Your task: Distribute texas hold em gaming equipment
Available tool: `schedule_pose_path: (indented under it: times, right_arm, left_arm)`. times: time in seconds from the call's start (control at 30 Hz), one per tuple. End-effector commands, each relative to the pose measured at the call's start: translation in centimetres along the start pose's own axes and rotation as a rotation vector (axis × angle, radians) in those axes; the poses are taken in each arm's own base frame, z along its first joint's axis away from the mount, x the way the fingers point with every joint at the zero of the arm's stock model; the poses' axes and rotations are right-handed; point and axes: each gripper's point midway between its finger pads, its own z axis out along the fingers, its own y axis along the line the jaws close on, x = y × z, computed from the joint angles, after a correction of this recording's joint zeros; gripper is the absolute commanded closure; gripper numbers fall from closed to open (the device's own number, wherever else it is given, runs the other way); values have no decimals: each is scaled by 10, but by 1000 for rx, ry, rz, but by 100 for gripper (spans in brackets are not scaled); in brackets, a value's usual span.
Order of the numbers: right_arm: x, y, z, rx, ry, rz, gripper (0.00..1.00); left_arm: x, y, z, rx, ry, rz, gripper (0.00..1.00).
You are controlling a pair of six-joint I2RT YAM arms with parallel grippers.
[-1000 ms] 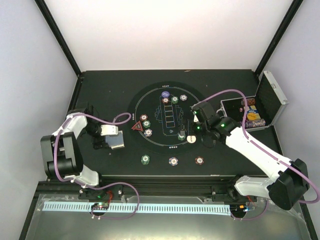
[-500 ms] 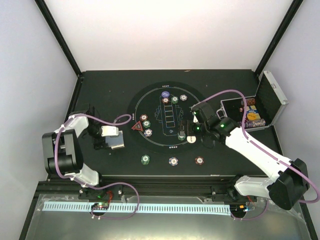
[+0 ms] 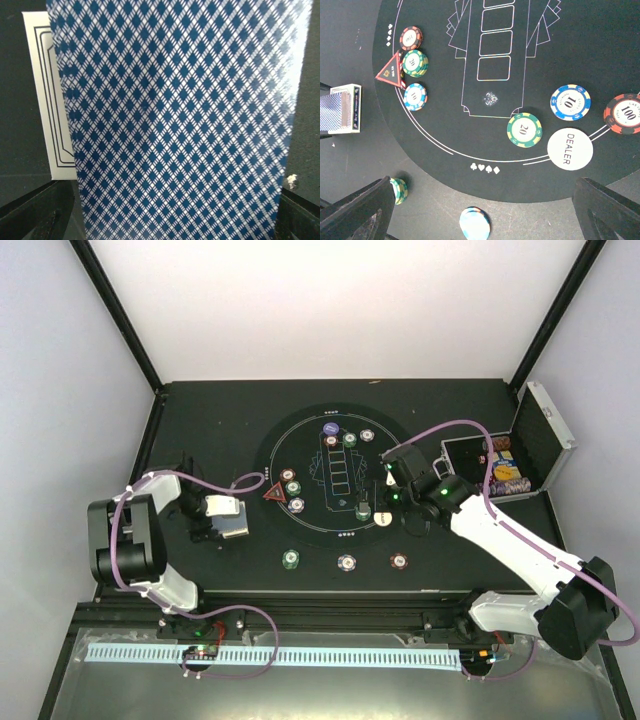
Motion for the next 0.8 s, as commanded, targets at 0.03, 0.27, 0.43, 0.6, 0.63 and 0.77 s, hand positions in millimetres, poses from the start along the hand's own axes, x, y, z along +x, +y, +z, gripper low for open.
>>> schedule_pose_path:
  times: [0.03,0.27,0.43,0.6,0.63,0.77]
  right_arm:
    - [1,2,-2,-5,-2,1,0]
    - [1,3,0,-3,1,3,0]
    - [1,3,1,-3,4,7,0]
    - [3,1,1,0,6,9,0]
    - [4,1,1,0,7,9,0]
    - [5,0,2,-1,10,13,0]
  left_arm:
    - [1,6,7,-14,15,-8,1]
    - [-1,7,9,-33,10,-9,8]
    - [1,3,12,-29,18,3,11]
    - [3,1,16,-30,25,4,17]
    - [3,1,16,-30,24,4,18]
    - [4,-1,16,-33,29,15,24]
